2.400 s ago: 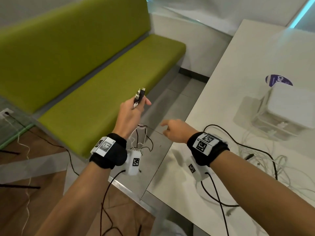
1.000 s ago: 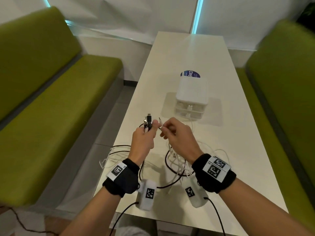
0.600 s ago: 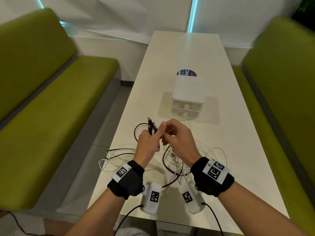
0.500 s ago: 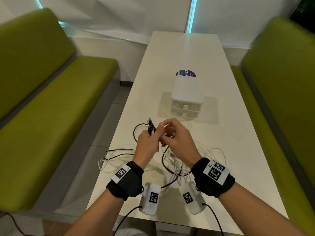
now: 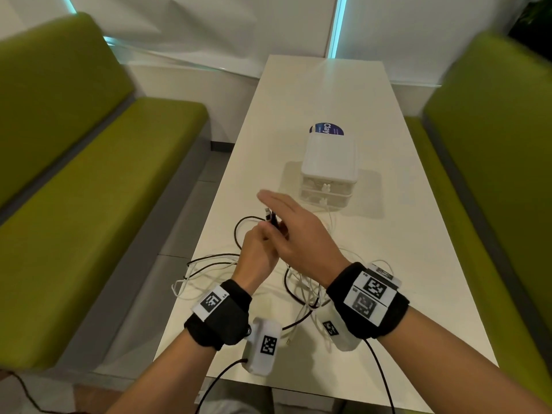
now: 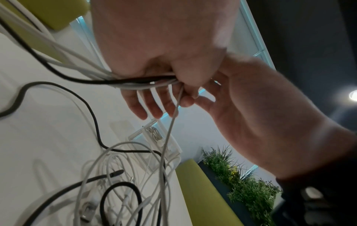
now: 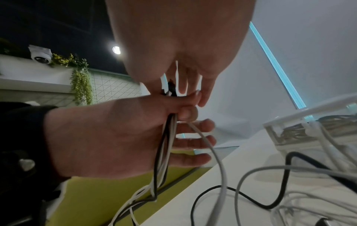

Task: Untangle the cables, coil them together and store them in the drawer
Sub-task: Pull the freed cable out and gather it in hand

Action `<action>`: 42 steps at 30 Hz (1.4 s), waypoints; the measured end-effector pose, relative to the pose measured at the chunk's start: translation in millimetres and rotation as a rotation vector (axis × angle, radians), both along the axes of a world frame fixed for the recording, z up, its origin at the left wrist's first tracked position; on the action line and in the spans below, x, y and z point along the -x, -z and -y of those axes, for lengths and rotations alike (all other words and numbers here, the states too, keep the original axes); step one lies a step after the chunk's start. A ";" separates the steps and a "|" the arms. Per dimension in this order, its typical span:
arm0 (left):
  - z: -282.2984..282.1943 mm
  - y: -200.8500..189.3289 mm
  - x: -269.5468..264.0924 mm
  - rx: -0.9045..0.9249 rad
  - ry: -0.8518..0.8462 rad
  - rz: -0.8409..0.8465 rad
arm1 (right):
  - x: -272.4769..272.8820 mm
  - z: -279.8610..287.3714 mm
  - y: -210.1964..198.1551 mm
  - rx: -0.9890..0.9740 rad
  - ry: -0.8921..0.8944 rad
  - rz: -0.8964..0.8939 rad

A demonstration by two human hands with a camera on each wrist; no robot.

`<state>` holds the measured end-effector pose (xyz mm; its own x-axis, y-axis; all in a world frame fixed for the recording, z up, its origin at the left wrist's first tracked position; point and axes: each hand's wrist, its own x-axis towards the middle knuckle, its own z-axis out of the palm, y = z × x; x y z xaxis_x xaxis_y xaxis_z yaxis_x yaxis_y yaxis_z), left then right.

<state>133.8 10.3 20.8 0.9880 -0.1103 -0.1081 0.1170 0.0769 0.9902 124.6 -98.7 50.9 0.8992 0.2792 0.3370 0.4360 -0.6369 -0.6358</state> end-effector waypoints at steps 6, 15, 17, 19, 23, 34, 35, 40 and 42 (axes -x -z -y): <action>-5.0 -2.6 0.1 -0.350 0.048 0.073 | -2.0 -0.1 0.4 -0.014 0.095 -0.019; 1.4 -4.5 2.4 -0.471 0.076 -0.034 | -1.8 -1.6 5.0 -0.038 0.083 -0.122; 0.9 -10.0 4.1 -0.457 0.078 0.020 | -4.5 2.7 4.0 -0.078 0.053 -0.213; -1.2 -10.3 3.5 -0.448 0.111 0.042 | -9.6 11.3 -0.6 -0.106 -0.010 -0.361; -4.8 -6.5 4.4 -0.417 0.257 -0.048 | -20.5 29.2 -12.0 0.001 -0.152 -0.560; -22.2 -10.8 4.8 -0.237 0.531 -0.228 | -18.9 29.2 -10.2 0.067 -0.167 -0.462; -22.9 -11.8 4.2 -0.238 0.540 -0.231 | -19.5 28.9 -9.6 0.071 -0.164 -0.453; -26.0 -14.3 2.5 -0.295 0.575 -0.270 | -19.7 30.7 -4.3 0.032 -0.162 -0.438; -26.2 -14.2 0.7 -0.380 0.590 -0.261 | -18.6 31.2 -1.3 0.010 -0.155 -0.430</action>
<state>133.1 36.5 35.0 0.7132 -0.5224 -0.4673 0.2674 -0.4135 0.8703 143.2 -129.8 52.2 0.9043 0.4224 -0.0615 0.2240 -0.5922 -0.7740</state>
